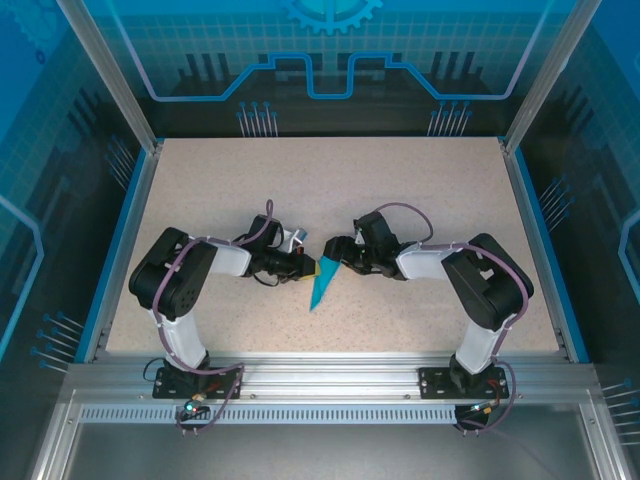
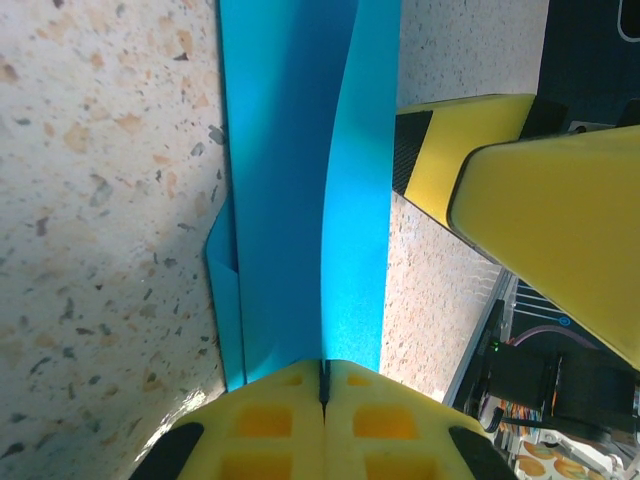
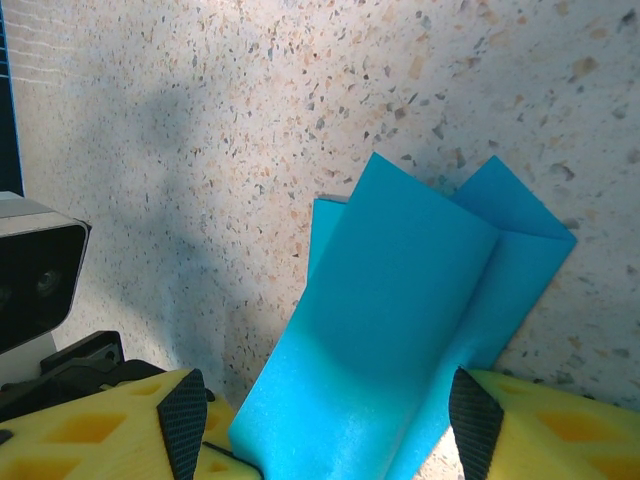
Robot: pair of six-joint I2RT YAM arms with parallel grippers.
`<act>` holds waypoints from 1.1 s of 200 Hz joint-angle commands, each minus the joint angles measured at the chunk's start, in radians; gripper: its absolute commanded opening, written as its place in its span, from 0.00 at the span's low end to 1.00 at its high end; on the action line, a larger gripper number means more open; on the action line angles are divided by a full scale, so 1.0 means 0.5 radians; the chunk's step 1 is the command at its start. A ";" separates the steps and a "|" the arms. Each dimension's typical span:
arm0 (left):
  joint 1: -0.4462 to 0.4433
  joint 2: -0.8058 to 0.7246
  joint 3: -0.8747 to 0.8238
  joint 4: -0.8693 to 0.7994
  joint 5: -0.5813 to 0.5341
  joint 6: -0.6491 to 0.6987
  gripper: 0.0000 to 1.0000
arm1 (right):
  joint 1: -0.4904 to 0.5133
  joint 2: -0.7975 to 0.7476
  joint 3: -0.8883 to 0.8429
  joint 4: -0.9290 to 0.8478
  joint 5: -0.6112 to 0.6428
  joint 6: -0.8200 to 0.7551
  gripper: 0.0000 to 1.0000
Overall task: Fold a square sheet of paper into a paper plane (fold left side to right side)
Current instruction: Fold the wing for the fifth time at the center of the table.
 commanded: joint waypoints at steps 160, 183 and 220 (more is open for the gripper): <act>0.023 0.057 0.127 -0.082 -0.011 0.181 0.00 | -0.006 0.252 0.415 -0.695 0.072 -0.124 0.68; 0.023 0.105 0.171 -0.128 -0.013 0.218 0.00 | -0.004 0.307 0.492 -0.814 0.095 -0.155 0.68; 0.023 0.149 0.187 -0.165 -0.012 0.249 0.00 | -0.003 0.327 0.504 -0.854 0.113 -0.177 0.68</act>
